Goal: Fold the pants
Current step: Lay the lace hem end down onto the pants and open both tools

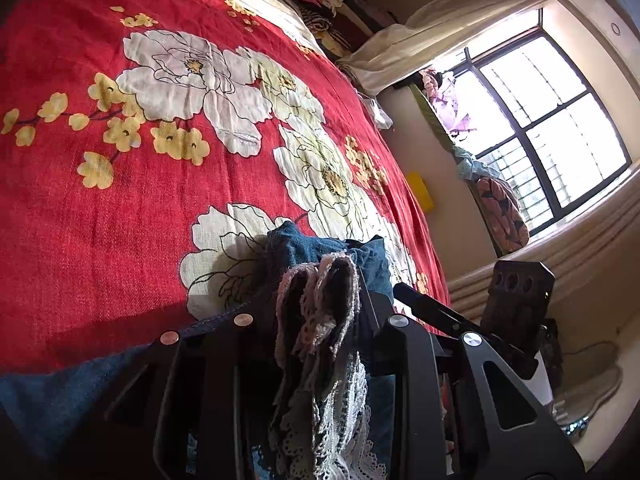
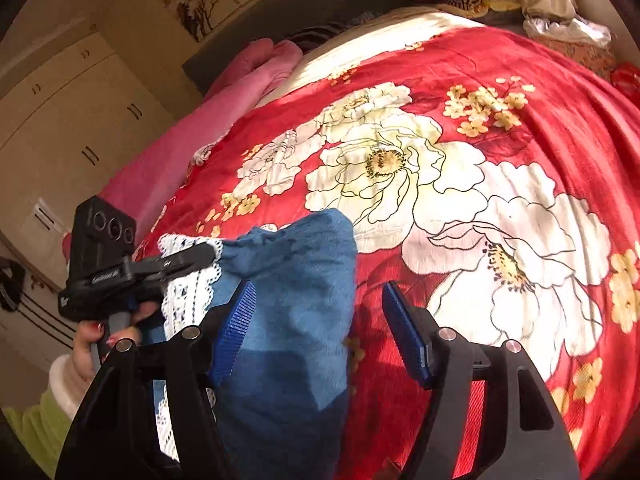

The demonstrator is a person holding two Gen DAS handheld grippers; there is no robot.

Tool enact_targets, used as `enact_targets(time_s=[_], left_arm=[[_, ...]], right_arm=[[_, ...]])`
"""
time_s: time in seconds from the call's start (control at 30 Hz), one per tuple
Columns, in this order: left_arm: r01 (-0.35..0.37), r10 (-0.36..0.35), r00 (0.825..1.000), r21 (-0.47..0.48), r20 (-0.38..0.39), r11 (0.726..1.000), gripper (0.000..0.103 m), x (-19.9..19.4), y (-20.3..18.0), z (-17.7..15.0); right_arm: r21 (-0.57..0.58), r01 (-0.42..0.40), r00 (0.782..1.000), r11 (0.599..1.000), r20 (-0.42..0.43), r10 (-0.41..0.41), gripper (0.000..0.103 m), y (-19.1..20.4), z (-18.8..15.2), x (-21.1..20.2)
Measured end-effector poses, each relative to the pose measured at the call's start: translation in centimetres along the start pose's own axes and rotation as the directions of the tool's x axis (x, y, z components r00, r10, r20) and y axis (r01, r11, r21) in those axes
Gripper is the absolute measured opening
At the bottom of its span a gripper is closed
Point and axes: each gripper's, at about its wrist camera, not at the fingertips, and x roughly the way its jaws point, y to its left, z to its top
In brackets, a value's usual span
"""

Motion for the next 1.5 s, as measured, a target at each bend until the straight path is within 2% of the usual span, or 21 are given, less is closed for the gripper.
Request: enact_targets(time_s=[0.07,0.1,0.13,0.17,0.23,0.3,0.43,0.53,0.63,0.7,0.77,0.87,0.93,1.07,1.23,1.5], left_arm=[[0.007,-0.007,1.0,0.002,0.007,1.0,0.02,0.0,0.0,0.1],[0.012,-0.012,1.0,0.002,0.011,1.0,0.02,0.0,-0.1,0.3],[0.015,-0.015,1.0,0.001,0.012,1.0,0.02,0.1,-0.1,0.4],[0.012,-0.013,1.0,0.002,0.015,1.0,0.02,0.2,-0.1,0.5],[-0.004,0.004,1.0,0.011,0.018,1.0,0.02,0.5,-0.2,0.7],[-0.044,0.044,0.999,0.023,0.019,0.999,0.02,0.9,-0.1,0.9],[-0.155,0.154,0.988,0.049,0.018,0.987,0.02,2.2,0.2,0.8],[-0.189,0.187,0.982,0.067,0.024,0.98,0.02,2.2,0.2,0.5],[-0.22,0.219,0.975,0.062,0.028,0.974,0.026,1.9,0.0,0.5],[-0.243,0.241,0.97,0.067,0.041,0.968,0.026,1.3,-0.6,0.5],[-0.245,0.24,0.968,0.075,0.066,0.967,0.031,0.4,-1.2,0.6],[-0.284,0.277,0.956,0.072,0.097,0.956,0.035,-1.0,-1.8,0.6],[-0.285,0.276,0.954,0.066,0.118,0.956,0.044,-2.1,-2.1,0.3],[-0.307,0.293,0.943,0.072,0.16,0.949,0.051,-4.2,-3.5,-0.8],[-0.327,0.305,0.932,0.092,0.195,0.941,0.074,-6.4,-5.3,-2.8],[-0.376,0.338,0.91,0.133,0.241,0.917,0.091,-8.7,-8.2,-5.6]], right_arm=[[0.065,-0.076,0.995,0.995,-0.055,0.08,0.063,-1.0,1.0,2.1],[0.093,-0.078,0.994,0.993,-0.068,0.085,0.06,-1.5,1.2,3.0],[0.116,-0.071,0.993,0.991,-0.087,0.081,0.042,-1.8,1.3,3.7],[0.126,-0.081,0.991,0.989,-0.097,0.094,0.02,-2.0,1.5,4.1],[0.116,-0.102,0.99,0.988,-0.086,0.112,0.016,-1.9,1.8,3.5],[0.065,-0.052,0.996,0.996,-0.063,0.056,0.015,-1.3,2.2,2.5],[-0.032,0.072,0.993,0.997,-0.092,-0.074,0.016,-0.3,1.7,3.8],[-0.055,0.103,0.991,0.993,-0.085,-0.108,0.016,-0.1,1.1,4.3],[-0.06,0.106,0.99,0.993,-0.082,-0.111,0.021,0.1,0.9,4.0],[-0.045,0.103,0.991,0.994,-0.081,-0.107,0.03,0.4,1.0,3.2],[-0.047,0.123,0.991,0.991,-0.053,-0.125,0.044,0.8,1.1,1.8],[-0.079,0.142,0.99,0.987,-0.003,-0.143,0.046,1.9,1.1,-0.2],[-0.088,0.14,0.99,0.986,0.015,-0.14,0.051,2.3,0.8,-1.5],[-0.105,0.125,0.992,0.987,0.047,-0.121,0.058,3.3,0.0,-3.6],[-0.153,0.138,0.988,0.979,0.091,-0.125,0.069,4.8,-1.3,-5.9],[-0.171,0.129,0.984,0.977,0.144,-0.104,0.083,6.1,-3.0,-8.2]])
